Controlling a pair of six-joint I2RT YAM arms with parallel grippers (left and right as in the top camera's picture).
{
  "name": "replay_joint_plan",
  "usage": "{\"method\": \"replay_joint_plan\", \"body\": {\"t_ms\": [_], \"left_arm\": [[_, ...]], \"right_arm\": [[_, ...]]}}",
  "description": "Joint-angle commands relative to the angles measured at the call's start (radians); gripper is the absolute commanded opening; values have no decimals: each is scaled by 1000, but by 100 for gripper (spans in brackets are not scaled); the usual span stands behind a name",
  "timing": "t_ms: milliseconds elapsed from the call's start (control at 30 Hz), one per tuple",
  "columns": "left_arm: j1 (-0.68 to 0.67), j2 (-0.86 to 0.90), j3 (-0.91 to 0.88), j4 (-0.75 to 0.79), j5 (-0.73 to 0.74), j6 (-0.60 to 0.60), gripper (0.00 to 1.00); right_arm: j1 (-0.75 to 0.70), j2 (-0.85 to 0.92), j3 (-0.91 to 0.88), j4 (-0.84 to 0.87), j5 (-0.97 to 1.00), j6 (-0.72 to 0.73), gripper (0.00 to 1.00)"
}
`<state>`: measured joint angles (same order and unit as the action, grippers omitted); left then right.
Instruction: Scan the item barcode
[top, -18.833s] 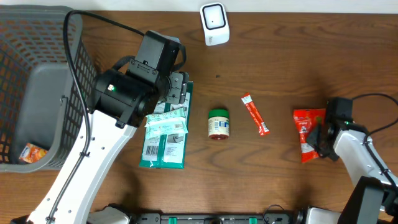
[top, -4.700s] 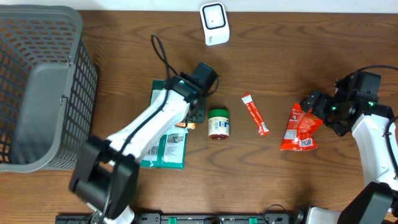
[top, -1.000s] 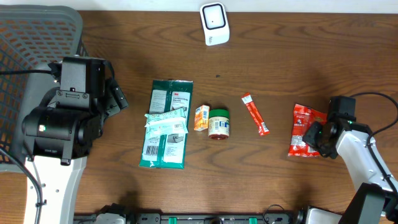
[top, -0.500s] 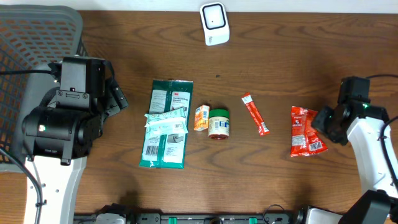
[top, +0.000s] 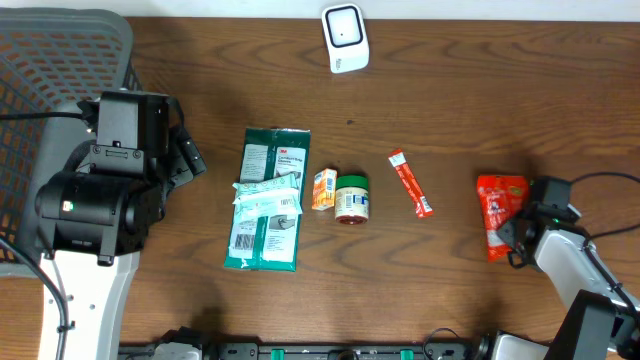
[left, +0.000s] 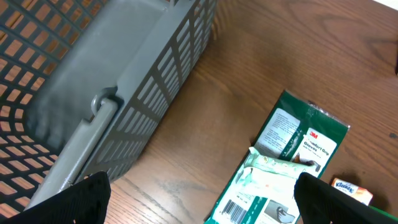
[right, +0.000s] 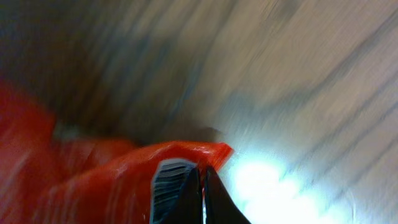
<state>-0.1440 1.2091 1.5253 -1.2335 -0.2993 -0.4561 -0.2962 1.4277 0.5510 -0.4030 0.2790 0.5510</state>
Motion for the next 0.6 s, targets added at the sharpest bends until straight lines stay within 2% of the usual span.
{"method": "replay_joint_plan", "body": {"t_ms": [0, 67, 167, 367, 567], "left_arm": [[5, -1, 4, -5, -24, -2, 94], [5, -1, 4, -4, -24, -2, 95], [5, -1, 4, -4, -24, -2, 95], [5, -1, 4, -4, -24, -2, 95], [5, -1, 4, -5, -24, -2, 95]], "right_arm": [[-50, 13, -42, 24, 38, 34, 1], [-63, 7, -33, 26, 26, -13, 1], [-63, -24, 28, -16, -35, -161, 1], [-58, -116, 237, -244, -180, -167, 1], [10, -128, 275, -297, -328, -209, 1]]}}
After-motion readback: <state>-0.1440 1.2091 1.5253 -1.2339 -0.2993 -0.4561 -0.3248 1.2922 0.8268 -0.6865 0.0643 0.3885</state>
